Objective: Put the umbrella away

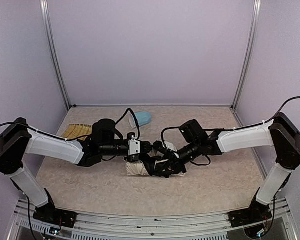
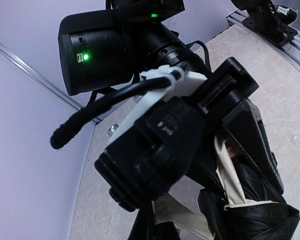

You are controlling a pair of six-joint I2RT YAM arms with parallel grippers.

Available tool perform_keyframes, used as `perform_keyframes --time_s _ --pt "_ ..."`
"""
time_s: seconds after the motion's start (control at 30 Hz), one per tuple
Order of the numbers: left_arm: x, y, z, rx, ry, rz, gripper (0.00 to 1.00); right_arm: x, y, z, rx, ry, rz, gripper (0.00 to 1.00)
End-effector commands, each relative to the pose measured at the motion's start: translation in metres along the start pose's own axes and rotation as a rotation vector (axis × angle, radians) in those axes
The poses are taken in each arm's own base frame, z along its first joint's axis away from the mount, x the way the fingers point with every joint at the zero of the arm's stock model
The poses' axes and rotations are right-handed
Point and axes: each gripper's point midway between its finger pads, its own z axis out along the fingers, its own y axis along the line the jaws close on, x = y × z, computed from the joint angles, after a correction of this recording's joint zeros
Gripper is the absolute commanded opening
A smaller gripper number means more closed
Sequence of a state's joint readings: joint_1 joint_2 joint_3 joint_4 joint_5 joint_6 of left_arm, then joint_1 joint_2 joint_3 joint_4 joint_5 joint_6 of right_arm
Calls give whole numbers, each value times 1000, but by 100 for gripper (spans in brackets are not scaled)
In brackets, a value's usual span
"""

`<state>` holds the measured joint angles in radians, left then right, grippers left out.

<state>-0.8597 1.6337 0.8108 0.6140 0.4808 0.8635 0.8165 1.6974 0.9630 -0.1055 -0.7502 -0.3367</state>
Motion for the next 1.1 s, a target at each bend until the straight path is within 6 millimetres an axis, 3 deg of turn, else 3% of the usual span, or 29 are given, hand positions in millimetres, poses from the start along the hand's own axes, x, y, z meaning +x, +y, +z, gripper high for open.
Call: perform_keyframes --time_s 0.0,0.13,0.27,0.33,0.5,0.63,0.87,0.93,1.07 --pt "-110 59 -35 -263 -309 130 0 60 -1 3 -20 110 326 0" --pt "-100 13 -26 -209 -285 64 0 61 -24 -5 52 80 375 0" --pt "-115 -27 -13 -161 -273 74 0 67 -50 -11 136 76 436 0" --pt "-113 -44 -3 -115 -235 78 0 64 -61 -16 182 56 440 0" --pt "-89 -78 12 -54 -102 64 0 60 -89 -27 326 27 454 0" --pt "-54 -94 15 -58 25 63 0 62 -105 -28 386 -1 440 0" --pt "22 -132 29 26 229 56 0 77 -96 -11 332 23 415 0" --pt "37 -138 31 46 262 39 0 80 -91 -8 324 28 417 5" --pt "49 -154 31 119 279 15 0 82 -80 -7 304 18 432 18"
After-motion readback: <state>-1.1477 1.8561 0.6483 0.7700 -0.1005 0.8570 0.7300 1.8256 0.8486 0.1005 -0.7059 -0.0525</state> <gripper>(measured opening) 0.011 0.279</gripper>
